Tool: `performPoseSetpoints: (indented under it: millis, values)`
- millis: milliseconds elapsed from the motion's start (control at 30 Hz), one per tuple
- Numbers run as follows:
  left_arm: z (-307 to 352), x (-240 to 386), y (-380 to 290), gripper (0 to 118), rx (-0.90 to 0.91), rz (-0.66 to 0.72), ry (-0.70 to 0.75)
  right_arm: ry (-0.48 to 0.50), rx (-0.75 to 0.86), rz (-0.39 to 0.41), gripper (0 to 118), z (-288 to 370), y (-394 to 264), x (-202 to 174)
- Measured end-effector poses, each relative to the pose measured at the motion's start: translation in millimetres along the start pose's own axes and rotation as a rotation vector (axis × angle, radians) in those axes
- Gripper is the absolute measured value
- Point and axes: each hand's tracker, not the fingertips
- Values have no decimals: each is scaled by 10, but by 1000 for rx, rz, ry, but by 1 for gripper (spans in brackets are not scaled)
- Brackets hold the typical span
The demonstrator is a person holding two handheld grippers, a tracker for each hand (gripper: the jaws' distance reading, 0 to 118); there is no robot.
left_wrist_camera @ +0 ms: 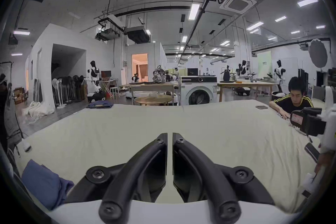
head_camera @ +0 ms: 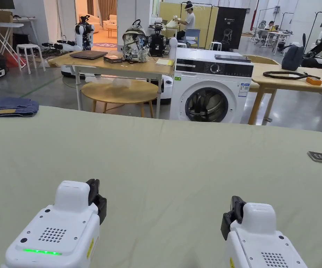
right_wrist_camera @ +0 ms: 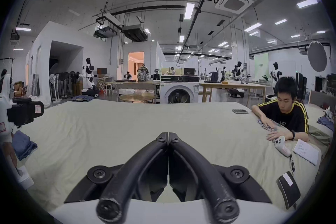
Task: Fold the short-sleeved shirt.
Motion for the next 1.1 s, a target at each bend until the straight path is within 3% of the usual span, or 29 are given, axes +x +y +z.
performPoseSetpoints:
  millis: [267,433,467,500,567,600,667,700,800,1100]
  values:
    - [27,-174,-19,0,30,100,45,4,-4,-9,0,3,0,-31]
    - [52,-169,-21,1,46,67,56,10,-4,-4,0,8,13,-72]
    - [49,-167,-18,5,41,66,43,5,-5,-1,2,10,11,-79]
    - [46,-163,-15,16,37,63,38,1,-4,2,17,9,10,-81]
    - [64,-129,-23,39,41,43,43,-1,-8,6,60,-2,8,-83]
    - [63,-114,-25,58,44,33,46,-1,-16,4,78,-12,9,-81]
    - [53,-113,-22,99,46,30,30,-8,-25,-2,80,-24,-4,-75]
    - [50,-108,-35,107,39,31,17,-14,-18,-3,84,-13,-12,-75]
    - [56,-69,-49,107,53,21,18,-22,-15,13,98,-18,-12,-83]
    - [37,-64,-51,107,52,68,36,6,-18,-67,98,-87,75,-33]
